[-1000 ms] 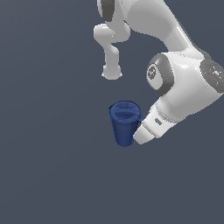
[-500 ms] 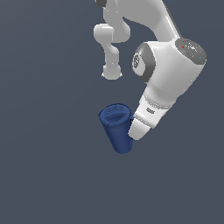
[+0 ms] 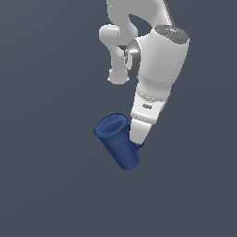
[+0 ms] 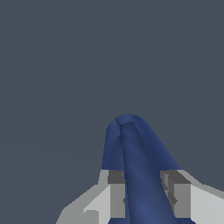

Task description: Pick up the object and move it to a goal position.

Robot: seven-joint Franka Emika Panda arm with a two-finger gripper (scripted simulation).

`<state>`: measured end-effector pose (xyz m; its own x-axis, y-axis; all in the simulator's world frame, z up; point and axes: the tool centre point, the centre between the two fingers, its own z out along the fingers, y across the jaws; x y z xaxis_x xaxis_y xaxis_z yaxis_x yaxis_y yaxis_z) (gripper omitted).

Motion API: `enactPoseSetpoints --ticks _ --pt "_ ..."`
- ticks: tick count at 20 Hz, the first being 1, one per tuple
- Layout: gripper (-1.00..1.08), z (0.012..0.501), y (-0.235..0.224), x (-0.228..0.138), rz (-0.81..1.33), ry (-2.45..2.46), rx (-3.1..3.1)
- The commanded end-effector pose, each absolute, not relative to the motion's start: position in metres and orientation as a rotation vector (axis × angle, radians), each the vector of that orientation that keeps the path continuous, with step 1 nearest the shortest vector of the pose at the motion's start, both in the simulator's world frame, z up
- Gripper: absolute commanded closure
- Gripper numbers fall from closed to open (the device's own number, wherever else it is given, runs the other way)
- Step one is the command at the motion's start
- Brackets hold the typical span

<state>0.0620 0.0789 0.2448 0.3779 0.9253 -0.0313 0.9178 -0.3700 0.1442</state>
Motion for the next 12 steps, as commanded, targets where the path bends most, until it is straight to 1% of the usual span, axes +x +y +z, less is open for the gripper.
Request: enactPoseSetpoints --ticks 1,12 --pt "1.08 0.251 0.072 0.064 0.137 1.729 2.446" --pt "1.08 0.266 0.044 0.070 0.324 1.915 2.279"
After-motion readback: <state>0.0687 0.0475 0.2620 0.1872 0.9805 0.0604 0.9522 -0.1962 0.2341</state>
